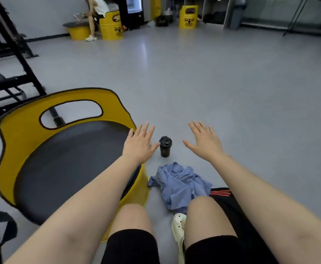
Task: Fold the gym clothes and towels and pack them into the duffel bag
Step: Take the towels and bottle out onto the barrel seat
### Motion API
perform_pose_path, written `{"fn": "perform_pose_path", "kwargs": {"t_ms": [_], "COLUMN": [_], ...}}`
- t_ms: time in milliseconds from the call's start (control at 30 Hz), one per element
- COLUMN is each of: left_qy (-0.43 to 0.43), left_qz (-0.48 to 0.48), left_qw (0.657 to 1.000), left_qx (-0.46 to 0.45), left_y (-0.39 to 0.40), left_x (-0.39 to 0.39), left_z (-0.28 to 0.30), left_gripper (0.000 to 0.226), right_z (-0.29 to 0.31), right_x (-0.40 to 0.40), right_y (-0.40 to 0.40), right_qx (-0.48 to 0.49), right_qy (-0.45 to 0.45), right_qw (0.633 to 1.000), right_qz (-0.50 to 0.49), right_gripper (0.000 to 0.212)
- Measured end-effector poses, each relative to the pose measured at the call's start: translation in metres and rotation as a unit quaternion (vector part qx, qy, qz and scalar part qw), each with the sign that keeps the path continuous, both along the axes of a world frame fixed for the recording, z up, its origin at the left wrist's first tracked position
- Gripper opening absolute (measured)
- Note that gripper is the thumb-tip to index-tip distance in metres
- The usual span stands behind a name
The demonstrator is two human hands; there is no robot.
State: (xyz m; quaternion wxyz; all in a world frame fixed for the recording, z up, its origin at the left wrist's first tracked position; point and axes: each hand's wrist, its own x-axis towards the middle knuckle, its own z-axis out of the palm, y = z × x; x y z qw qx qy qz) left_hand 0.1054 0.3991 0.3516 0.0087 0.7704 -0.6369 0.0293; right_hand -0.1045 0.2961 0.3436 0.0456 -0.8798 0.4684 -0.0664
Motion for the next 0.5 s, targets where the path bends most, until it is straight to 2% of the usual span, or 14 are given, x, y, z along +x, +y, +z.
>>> {"fn": "perform_pose_path", "kwargs": {"t_ms": [500], "left_qy": [0.02], "left_qz": [-0.051], "left_qw": [0.987], "left_qx": [0.154], "left_y": [-0.085], "left_x": [-0.025], "left_z": [-0.141], "left_gripper": [0.068], "right_z": [-0.134], "right_x": [-0.044], "right_y": [-0.061], "right_qx": [0.123], "right_qy": [0.054], "right_qw": [0.989], "right_qz": [-0.068], "right_gripper": [0.072]}}
